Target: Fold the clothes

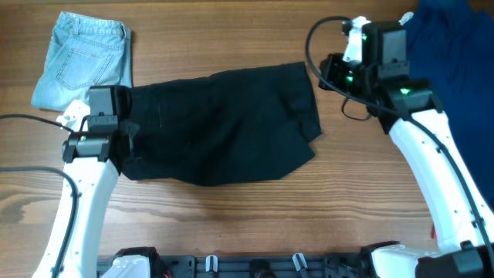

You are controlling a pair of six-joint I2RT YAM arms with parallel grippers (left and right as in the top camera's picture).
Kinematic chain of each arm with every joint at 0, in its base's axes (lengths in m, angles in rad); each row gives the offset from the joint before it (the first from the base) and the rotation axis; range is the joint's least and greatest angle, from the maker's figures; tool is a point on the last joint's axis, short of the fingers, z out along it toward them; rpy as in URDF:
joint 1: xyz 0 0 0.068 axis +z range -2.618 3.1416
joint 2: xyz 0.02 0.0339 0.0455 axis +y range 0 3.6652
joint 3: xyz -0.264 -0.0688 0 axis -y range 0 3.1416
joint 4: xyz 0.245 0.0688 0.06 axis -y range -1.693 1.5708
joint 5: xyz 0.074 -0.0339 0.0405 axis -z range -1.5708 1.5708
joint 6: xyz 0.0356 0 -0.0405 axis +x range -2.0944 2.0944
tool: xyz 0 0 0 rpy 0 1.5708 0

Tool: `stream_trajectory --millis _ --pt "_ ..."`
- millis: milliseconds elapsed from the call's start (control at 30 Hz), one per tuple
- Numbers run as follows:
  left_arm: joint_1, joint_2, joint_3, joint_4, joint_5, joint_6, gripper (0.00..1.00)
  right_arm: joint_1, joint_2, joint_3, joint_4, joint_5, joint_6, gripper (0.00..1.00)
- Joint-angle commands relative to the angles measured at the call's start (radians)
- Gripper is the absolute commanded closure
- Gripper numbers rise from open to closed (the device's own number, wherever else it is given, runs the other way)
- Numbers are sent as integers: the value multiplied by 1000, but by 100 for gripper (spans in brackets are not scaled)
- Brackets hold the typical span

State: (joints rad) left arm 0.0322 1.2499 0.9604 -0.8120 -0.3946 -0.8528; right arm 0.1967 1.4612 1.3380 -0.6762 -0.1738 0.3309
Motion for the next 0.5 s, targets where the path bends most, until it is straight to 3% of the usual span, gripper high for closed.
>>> stream_trajectory --millis 0,167,267,300,367,467 --pt "4 -126 7 -18 -22 41 96 -1 -32 5 -35 20 -43 96" --pt "4 -173 7 -19 53 41 96 12 4 4 -29 -21 -64 93" --pt "4 -144 7 -18 122 38 96 65 74 4 39 -29 -100 49" --pt "3 -132 7 -18 144 38 96 81 97 4 62 -29 -98 39" --pt "-6 -98 7 -20 165 38 96 111 157 5 130 -30 -83 30" --pt "-32 -32 7 -19 166 38 96 144 270 5 261 -33 -42 27"
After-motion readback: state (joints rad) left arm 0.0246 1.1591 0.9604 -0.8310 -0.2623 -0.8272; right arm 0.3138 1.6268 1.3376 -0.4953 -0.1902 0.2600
